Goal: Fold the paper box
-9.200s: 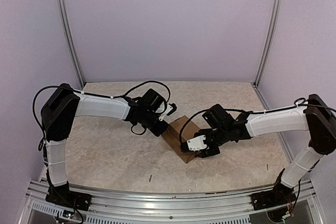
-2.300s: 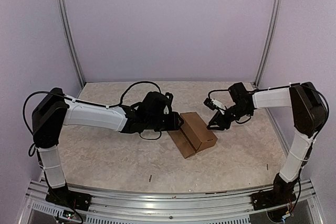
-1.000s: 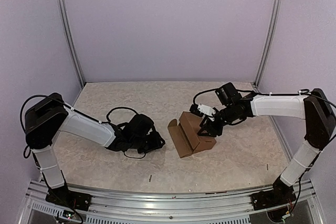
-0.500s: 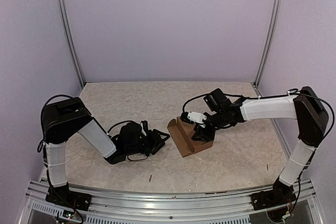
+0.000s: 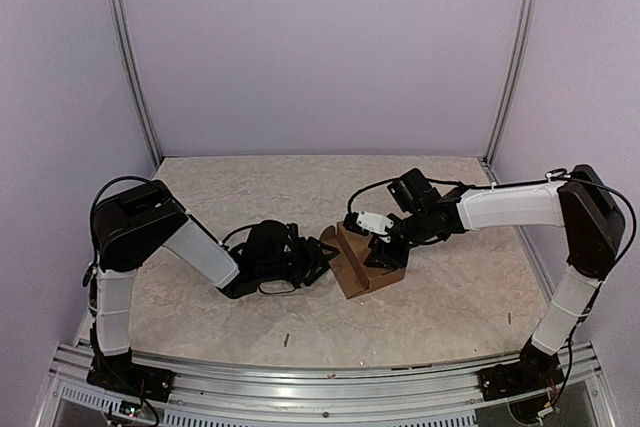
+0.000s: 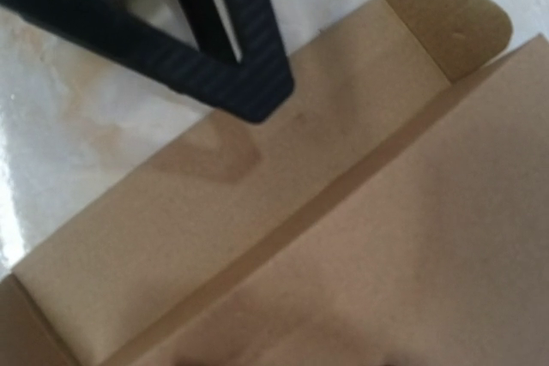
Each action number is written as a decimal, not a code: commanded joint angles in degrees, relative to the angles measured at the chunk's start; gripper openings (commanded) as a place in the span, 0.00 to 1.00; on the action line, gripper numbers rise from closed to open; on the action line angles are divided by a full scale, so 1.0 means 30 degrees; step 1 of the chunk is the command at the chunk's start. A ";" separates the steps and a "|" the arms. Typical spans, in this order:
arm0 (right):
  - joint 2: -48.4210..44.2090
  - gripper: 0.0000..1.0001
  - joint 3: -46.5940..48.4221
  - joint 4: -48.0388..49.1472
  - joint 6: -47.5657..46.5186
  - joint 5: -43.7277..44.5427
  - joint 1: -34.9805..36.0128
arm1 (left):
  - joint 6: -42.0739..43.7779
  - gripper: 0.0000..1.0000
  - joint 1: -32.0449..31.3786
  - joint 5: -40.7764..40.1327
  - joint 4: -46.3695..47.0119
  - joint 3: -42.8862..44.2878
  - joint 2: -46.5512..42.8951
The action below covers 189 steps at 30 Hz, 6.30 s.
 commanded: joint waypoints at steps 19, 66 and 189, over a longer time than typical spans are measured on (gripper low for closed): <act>0.1133 0.49 -0.0412 -0.1134 0.0181 0.0251 0.0121 | 0.1125 0.38 -0.0467 -0.1902 -0.0402 -0.0877 -0.0166; 0.1249 0.51 0.0040 -0.1954 0.0914 -0.2310 -0.0930 | 2.3596 0.18 0.2386 -0.0193 -1.5583 1.0099 0.0138; 0.3995 1.00 1.7588 -2.1534 -1.2555 -0.9376 -0.8011 | 4.0012 0.00 -0.1756 -0.2953 -1.5083 1.1556 -0.4031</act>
